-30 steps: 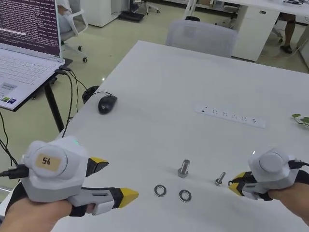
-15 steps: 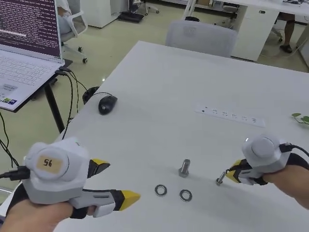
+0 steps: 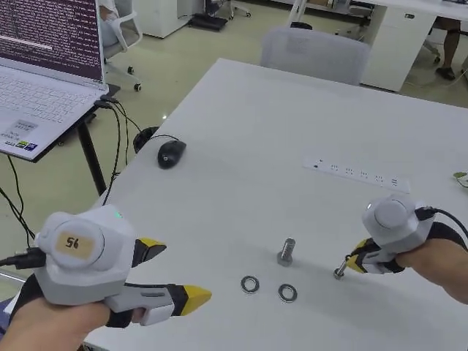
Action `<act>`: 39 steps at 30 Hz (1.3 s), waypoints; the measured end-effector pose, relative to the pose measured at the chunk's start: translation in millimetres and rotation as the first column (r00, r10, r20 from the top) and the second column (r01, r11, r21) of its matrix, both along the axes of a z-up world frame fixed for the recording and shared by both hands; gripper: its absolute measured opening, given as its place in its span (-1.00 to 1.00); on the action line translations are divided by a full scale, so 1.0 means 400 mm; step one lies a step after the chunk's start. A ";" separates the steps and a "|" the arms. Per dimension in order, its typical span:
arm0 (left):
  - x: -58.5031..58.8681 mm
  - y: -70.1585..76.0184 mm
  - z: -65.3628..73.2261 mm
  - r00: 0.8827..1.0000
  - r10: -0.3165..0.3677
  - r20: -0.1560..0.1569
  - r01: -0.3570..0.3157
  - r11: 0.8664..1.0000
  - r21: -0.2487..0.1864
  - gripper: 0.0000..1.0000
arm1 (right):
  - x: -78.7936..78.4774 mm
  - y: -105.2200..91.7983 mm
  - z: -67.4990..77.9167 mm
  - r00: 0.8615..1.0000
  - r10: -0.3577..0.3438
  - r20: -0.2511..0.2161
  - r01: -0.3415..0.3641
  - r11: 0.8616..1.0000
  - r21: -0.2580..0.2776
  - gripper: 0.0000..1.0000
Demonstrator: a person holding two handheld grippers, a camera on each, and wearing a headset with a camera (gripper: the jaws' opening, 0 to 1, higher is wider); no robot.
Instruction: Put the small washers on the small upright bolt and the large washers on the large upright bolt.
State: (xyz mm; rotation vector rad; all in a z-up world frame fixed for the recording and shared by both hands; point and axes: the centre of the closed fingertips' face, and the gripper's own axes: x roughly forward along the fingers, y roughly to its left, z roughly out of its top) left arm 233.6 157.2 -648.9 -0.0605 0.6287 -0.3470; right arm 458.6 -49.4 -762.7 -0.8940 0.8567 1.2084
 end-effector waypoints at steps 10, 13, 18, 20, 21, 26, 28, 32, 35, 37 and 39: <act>0.000 0.007 0.002 1.000 0.007 0.002 -0.007 1.000 -0.002 0.25 | 0.000 0.002 -0.013 1.000 0.011 -0.002 -0.011 1.000 -0.025 -0.74; -0.001 0.010 0.000 1.000 0.010 0.000 -0.010 1.000 -0.002 0.25 | 0.001 0.002 -0.017 1.000 0.012 -0.007 -0.012 0.999 -0.029 -0.74; -0.002 0.011 -0.002 1.000 0.013 -0.003 -0.013 1.000 -0.001 0.25 | 0.003 0.003 -0.032 1.000 0.017 -0.012 -0.018 0.999 -0.046 -0.74; -0.002 0.012 -0.003 1.000 0.014 -0.004 -0.014 1.000 -0.001 0.25 | 0.001 0.001 -0.040 1.000 0.014 -0.021 -0.016 0.998 -0.056 -0.74; -0.002 0.012 -0.004 1.000 0.014 -0.004 -0.014 1.000 -0.002 0.25 | 0.001 0.002 -0.043 1.000 0.015 -0.022 -0.016 0.998 -0.057 -0.74; 0.004 0.012 -0.003 1.000 0.018 -0.003 -0.018 1.000 -0.003 0.25 | 0.001 0.003 -0.060 0.999 0.023 -0.029 -0.025 0.997 -0.072 -0.74; 0.008 0.009 0.000 1.000 0.019 0.000 -0.019 1.000 -0.006 0.25 | 0.004 0.003 -0.069 0.999 0.026 -0.035 -0.029 0.996 -0.080 -0.74; 0.016 0.003 0.001 1.000 0.017 0.002 -0.017 1.000 -0.008 0.25 | 0.004 0.004 -0.090 0.999 0.029 -0.046 -0.033 0.995 -0.093 -0.74; 0.019 0.001 -0.001 1.000 0.016 0.002 -0.016 1.000 -0.012 0.25 | 0.000 0.006 -0.103 0.998 0.028 -0.053 -0.033 0.995 -0.098 -0.73; 0.019 -0.001 -0.004 1.000 0.013 -0.002 -0.013 1.000 -0.012 0.26 | -0.001 0.005 -0.112 0.998 0.026 -0.057 -0.032 0.994 -0.106 -0.73; 0.019 -0.002 -0.006 1.000 0.012 -0.004 -0.012 1.000 -0.010 0.26 | 0.002 0.005 -0.121 0.998 0.028 -0.062 -0.035 0.994 -0.108 -0.73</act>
